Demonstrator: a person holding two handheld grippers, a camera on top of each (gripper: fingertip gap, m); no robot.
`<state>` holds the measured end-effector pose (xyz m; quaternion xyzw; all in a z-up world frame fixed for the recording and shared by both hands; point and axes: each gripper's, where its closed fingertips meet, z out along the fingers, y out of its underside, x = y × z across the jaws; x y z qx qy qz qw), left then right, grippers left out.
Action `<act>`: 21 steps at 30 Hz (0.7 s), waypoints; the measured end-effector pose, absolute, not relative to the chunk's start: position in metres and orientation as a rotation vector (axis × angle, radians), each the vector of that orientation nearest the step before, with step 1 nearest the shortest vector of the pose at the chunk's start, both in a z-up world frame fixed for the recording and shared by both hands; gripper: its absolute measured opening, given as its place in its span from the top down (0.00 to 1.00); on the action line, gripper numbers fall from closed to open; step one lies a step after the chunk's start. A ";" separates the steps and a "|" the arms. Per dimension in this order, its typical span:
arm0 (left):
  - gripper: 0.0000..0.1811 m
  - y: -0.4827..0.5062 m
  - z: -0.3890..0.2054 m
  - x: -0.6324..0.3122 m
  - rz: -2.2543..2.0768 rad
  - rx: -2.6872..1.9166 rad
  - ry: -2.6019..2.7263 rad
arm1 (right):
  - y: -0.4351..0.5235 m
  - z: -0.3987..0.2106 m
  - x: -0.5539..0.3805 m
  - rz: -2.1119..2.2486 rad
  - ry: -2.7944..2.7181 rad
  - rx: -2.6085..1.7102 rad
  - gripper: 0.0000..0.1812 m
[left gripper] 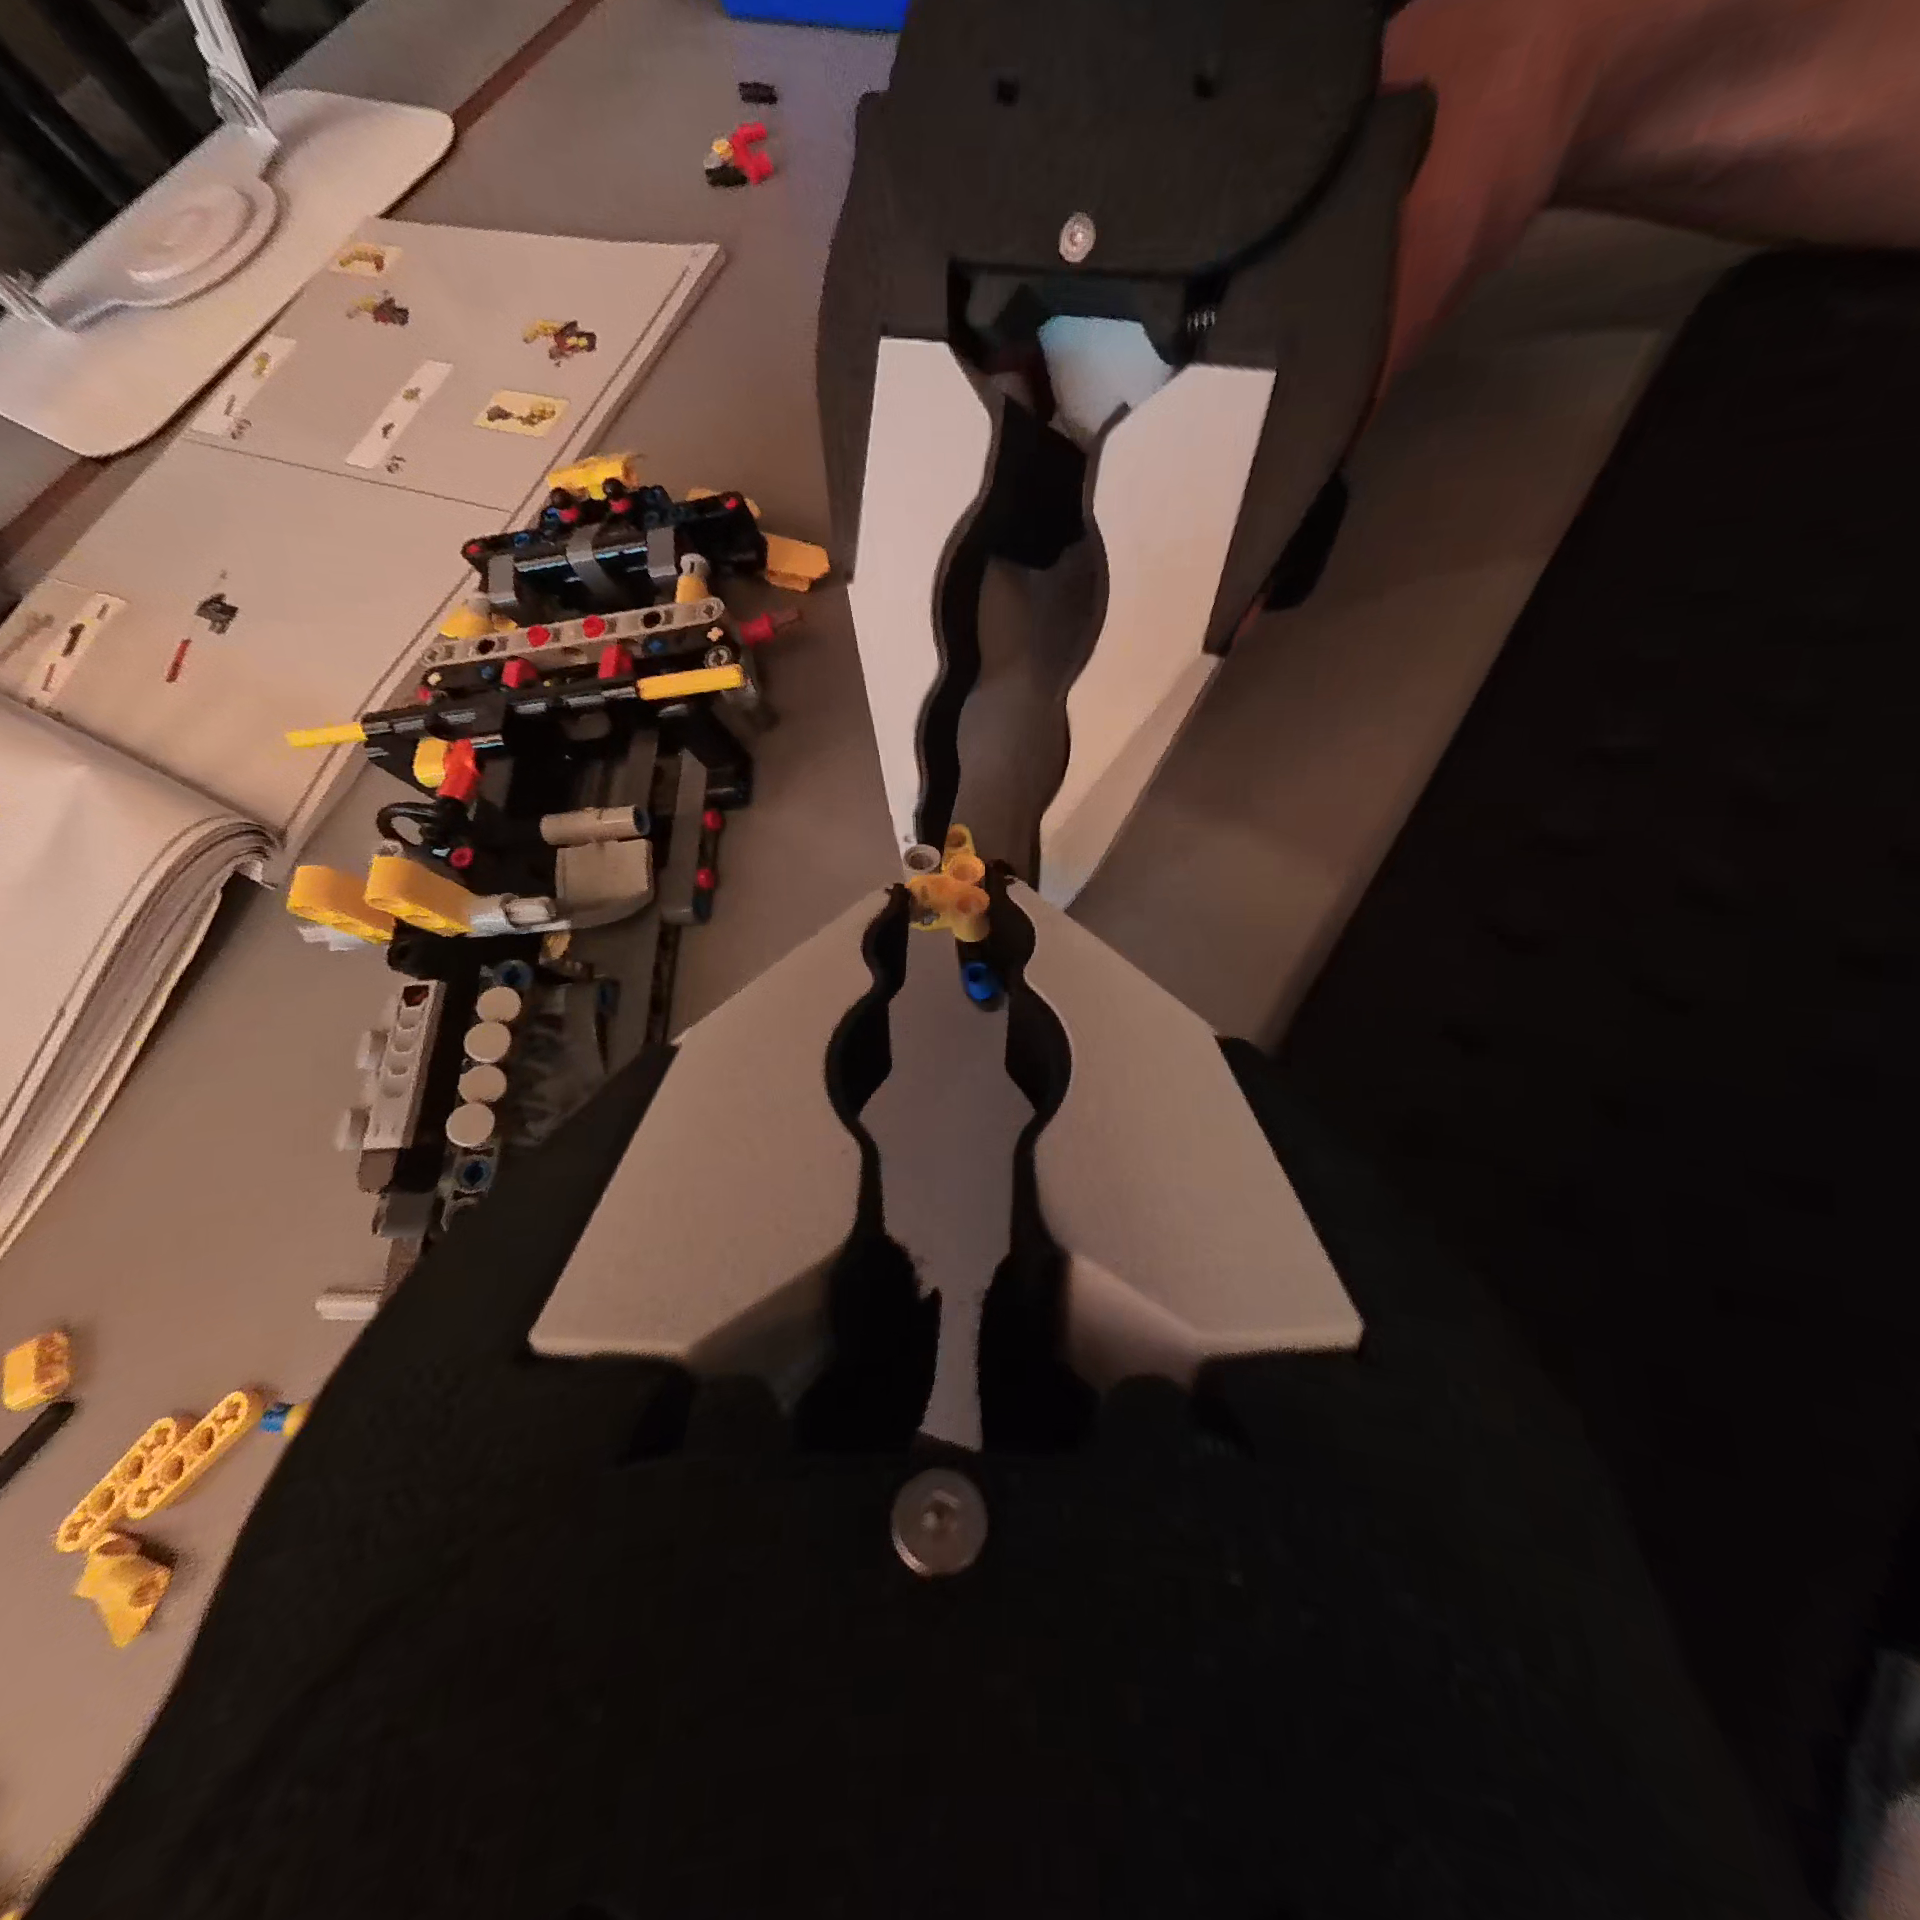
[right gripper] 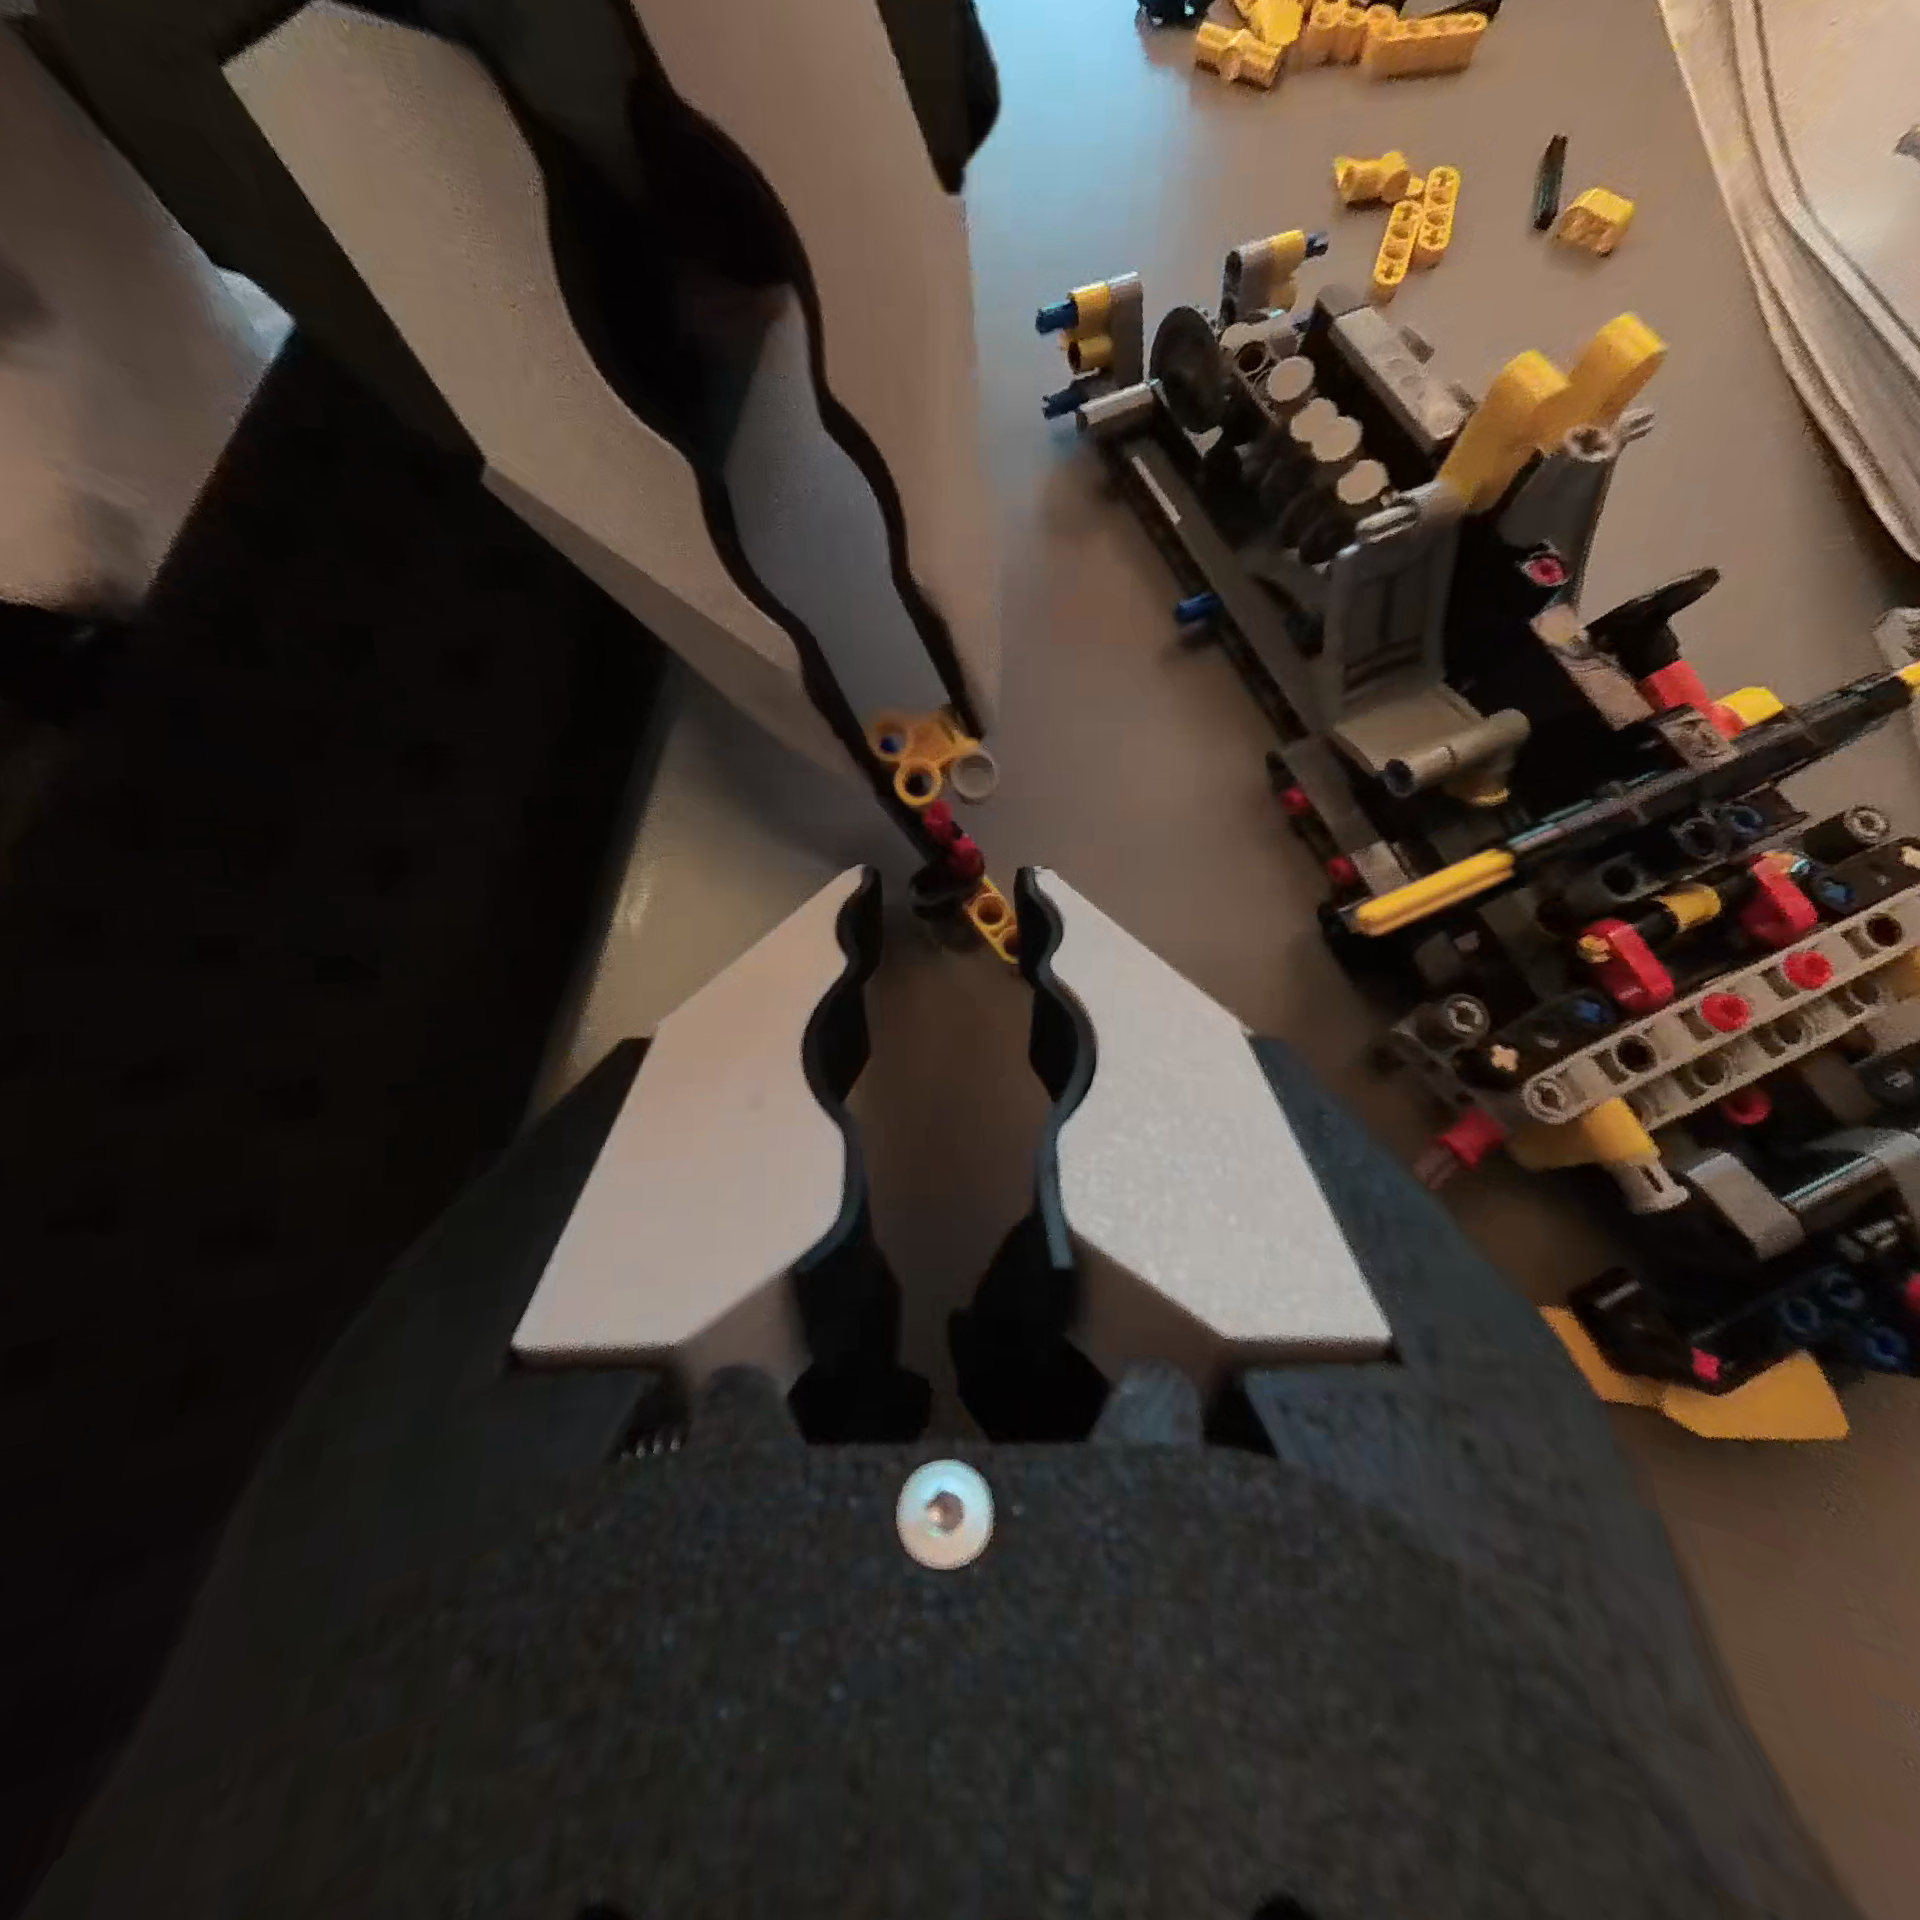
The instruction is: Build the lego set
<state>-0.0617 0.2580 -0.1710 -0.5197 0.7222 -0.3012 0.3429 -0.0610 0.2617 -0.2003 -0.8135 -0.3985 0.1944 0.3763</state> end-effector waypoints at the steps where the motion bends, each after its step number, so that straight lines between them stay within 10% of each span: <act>1: 0.91 0.258 -0.173 -0.061 -0.775 -1.359 1.884 | 0.262 -0.203 -0.060 0.476 -1.026 -2.091 0.87; 21: 0.91 0.257 -0.177 -0.059 -1.031 -1.139 2.210 | 0.259 -0.206 -0.063 0.480 -1.070 -2.090 0.92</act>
